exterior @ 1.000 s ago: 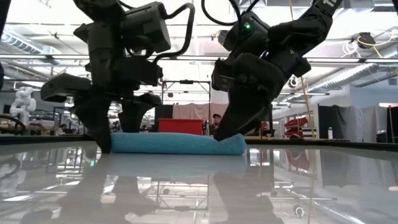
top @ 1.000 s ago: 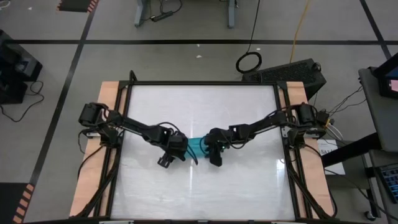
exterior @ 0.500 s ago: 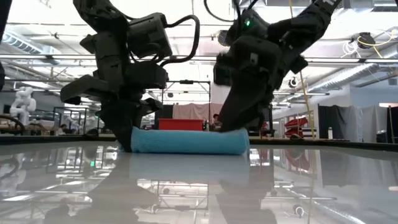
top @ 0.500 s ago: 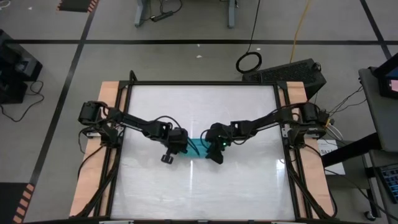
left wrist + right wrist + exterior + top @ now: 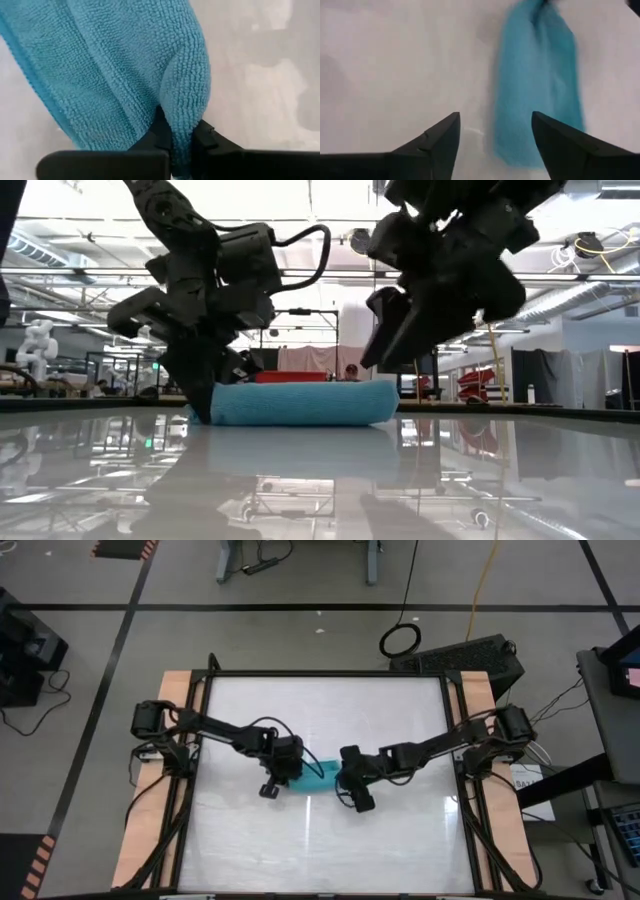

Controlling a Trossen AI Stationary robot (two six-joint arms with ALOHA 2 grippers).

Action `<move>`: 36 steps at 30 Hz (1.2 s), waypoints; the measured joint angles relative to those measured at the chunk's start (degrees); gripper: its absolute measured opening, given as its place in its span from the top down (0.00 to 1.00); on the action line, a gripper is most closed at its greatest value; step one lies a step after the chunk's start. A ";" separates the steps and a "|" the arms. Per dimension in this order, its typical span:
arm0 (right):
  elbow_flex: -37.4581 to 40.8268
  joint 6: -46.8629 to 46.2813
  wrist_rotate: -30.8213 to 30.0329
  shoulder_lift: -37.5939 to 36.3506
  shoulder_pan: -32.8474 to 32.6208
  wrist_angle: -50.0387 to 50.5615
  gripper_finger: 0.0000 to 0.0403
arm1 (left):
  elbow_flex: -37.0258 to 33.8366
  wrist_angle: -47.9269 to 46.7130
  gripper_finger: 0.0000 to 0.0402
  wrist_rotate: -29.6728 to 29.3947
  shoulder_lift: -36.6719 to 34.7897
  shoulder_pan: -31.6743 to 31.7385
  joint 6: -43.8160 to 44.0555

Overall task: Roll towel
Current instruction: Roll the blue towel

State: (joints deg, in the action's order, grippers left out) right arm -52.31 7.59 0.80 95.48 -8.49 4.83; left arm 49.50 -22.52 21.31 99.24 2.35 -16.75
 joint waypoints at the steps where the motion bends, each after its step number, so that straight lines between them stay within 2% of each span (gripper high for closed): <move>1: 0.00 0.17 -2.26 0.10 -0.40 1.01 0.40 | 0.00 0.01 0.95 1.29 0.05 0.25 -0.19; 3: 0.02 1.45 -4.69 0.66 -0.70 1.26 0.40 | -0.04 0.13 0.95 2.74 0.07 0.76 -0.52; 7: 0.00 3.07 -4.99 1.98 -0.52 0.72 0.43 | -0.07 0.27 0.95 4.88 0.11 1.90 -1.46; 13: -0.02 3.37 -2.41 5.50 -0.49 -0.31 0.53 | -0.13 0.30 0.95 7.78 0.16 4.03 -1.85; 18: -0.03 1.81 -5.20 7.87 -0.21 -0.76 0.61 | -0.17 0.24 0.95 12.07 0.18 5.59 -3.11; 23: -0.04 -1.40 -4.24 8.60 2.18 -2.26 0.75 | -0.17 0.38 0.95 16.01 0.18 6.75 -4.16; 25: -0.06 -4.76 0.07 8.60 4.06 -2.46 0.83 | -0.15 0.24 0.95 16.29 0.18 6.98 -4.60; 28: -0.13 -11.29 11.97 8.57 7.48 -2.37 0.96 | -0.12 -0.97 0.95 17.18 0.13 7.06 -4.65; 33: -0.15 -20.85 28.22 8.60 11.41 -2.33 0.95 | 0.04 -2.58 0.95 17.74 0.07 7.04 -2.03; 36: -0.17 -25.43 34.09 8.60 13.39 -2.16 0.96 | 0.11 -2.63 0.95 17.86 0.02 7.04 1.01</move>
State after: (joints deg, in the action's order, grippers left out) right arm -52.49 -17.84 34.89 104.07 4.90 2.67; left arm 49.60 -25.16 39.17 99.26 9.39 -15.73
